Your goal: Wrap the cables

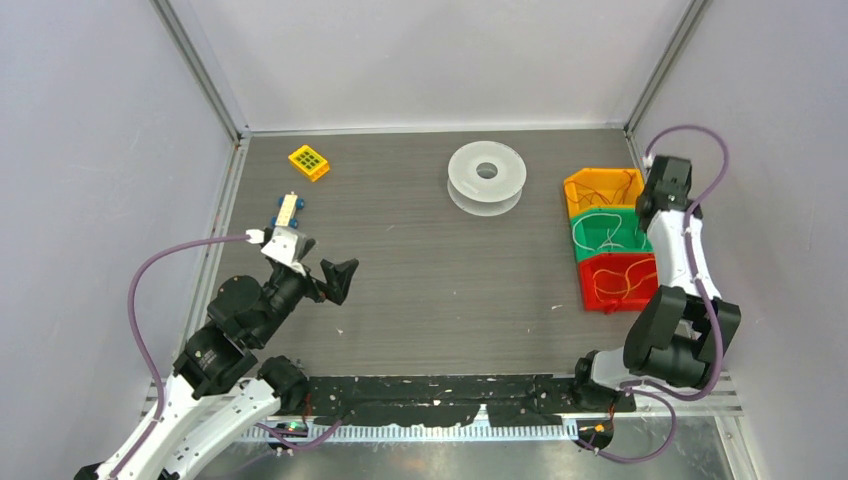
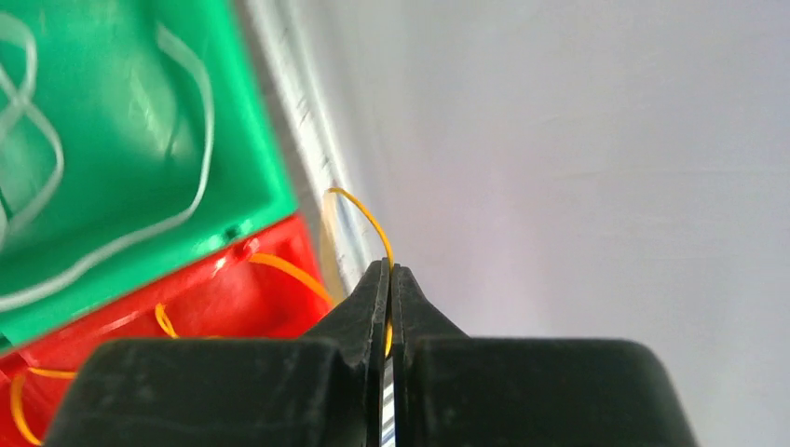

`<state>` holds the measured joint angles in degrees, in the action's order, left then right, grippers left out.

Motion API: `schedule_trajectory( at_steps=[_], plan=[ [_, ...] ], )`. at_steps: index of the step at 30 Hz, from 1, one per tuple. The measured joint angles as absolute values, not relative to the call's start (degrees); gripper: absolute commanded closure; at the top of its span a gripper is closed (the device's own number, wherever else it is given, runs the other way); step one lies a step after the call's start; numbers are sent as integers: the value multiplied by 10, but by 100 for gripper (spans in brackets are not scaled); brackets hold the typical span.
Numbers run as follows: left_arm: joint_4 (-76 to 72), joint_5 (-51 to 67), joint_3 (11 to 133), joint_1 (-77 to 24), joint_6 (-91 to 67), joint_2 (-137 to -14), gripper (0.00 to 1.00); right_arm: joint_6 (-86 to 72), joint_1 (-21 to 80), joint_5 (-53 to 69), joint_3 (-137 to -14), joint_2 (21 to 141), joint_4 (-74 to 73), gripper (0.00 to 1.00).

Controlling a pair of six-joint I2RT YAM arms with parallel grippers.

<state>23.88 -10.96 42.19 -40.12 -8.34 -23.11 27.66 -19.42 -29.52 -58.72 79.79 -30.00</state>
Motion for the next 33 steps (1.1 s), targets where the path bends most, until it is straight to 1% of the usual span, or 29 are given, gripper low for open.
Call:
schedule_trajectory(
  at_steps=[5,11,14,17,22,24,25,27,28,33],
  plan=[
    [240,-118,422,-401,-83,-234,4,199,-178,-356,-774,816,-367,95],
    [244,-142,422,-401,-81,-236,4,65,-143,-378,-1063,854,-477,95],
    [243,-148,422,-401,-75,-232,4,23,-86,-384,-1155,849,-494,95],
    [244,-151,422,-401,-72,-236,4,13,-1,-391,-1200,827,-486,95],
    [248,-159,422,-401,-71,-247,6,23,144,-374,-1216,770,-426,95],
    [249,-161,422,-401,-73,-251,7,9,173,-343,-1194,732,-380,95],
    [250,-161,422,-401,-75,-254,7,-1,176,-329,-1177,712,-364,95],
    [256,-157,430,-401,-86,-270,10,-40,180,-271,-1102,648,-311,95],
    [257,-153,437,-401,-91,-281,11,-50,180,-256,-1086,637,-306,94],
    [275,-120,502,-401,-135,-367,13,-132,184,-140,-929,542,-238,95]
  ],
)
